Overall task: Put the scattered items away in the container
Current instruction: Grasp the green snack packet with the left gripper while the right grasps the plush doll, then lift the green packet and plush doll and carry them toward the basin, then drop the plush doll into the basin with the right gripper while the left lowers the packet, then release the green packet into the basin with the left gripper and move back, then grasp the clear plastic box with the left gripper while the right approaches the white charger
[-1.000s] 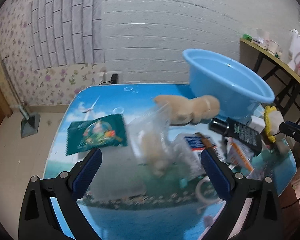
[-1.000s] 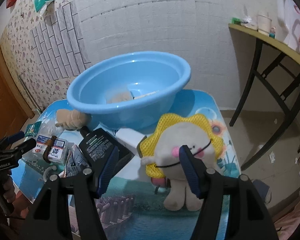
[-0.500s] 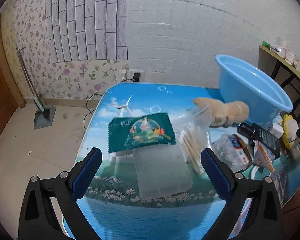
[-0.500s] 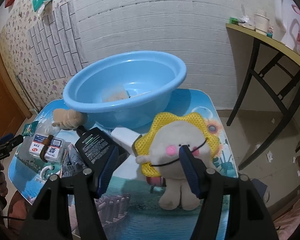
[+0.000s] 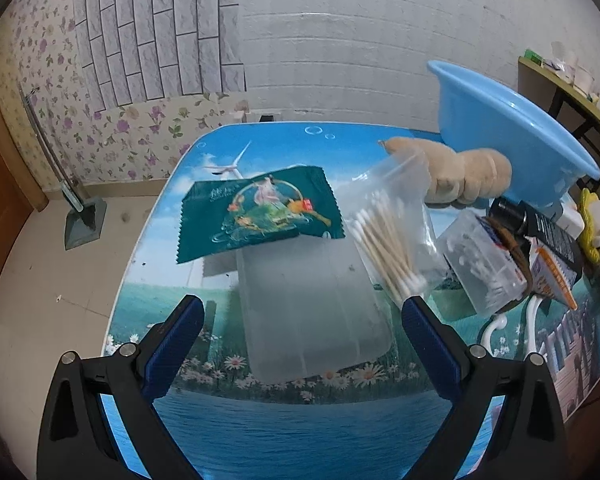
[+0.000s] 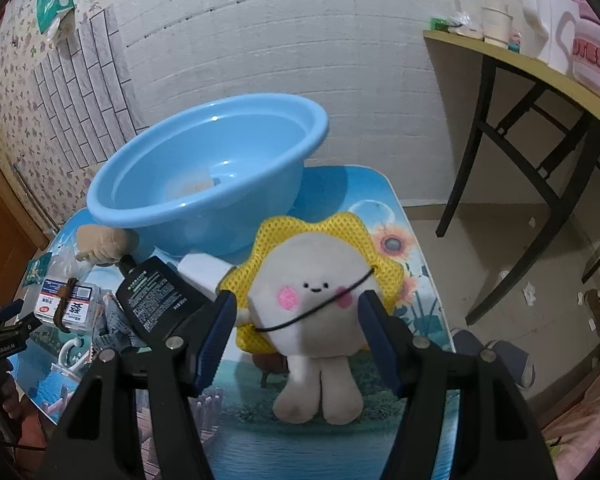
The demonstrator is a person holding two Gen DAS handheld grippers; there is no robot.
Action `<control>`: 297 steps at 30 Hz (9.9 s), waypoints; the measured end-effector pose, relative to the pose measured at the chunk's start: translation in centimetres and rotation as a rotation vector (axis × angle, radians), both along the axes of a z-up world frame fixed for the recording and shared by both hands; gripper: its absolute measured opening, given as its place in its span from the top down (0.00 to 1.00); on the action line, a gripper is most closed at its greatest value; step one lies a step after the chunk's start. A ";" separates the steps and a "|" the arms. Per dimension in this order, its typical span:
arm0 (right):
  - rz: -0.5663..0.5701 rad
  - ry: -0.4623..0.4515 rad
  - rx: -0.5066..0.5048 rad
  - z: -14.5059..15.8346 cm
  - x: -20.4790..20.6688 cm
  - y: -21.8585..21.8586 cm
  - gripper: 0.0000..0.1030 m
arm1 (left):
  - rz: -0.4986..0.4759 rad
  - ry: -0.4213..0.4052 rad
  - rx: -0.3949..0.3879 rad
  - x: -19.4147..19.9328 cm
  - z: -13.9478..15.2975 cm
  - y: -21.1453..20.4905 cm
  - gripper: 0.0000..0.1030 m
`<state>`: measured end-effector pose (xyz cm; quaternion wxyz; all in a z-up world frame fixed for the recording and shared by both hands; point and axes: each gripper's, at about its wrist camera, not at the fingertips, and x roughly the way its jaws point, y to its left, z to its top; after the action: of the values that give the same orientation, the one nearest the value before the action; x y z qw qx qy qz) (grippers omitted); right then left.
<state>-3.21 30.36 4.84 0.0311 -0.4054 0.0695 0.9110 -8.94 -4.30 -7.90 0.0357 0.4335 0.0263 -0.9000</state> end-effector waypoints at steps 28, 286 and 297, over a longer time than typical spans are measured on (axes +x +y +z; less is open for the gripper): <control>0.054 0.063 0.049 1.4 1.8 -0.8 0.49 | -0.108 -0.021 0.053 4.5 1.2 0.9 0.34; 0.171 0.033 -0.074 1.2 0.1 -2.7 0.32 | -0.241 0.094 0.080 -1.8 4.7 6.1 0.07; 0.160 0.002 -0.068 0.5 0.3 -2.8 0.32 | -0.143 0.053 0.062 0.6 2.7 2.6 0.06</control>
<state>-2.91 27.53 5.29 -0.0555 -0.4094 0.0679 0.9081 -8.33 -1.71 -5.18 -0.0427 0.4114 0.0243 -0.9101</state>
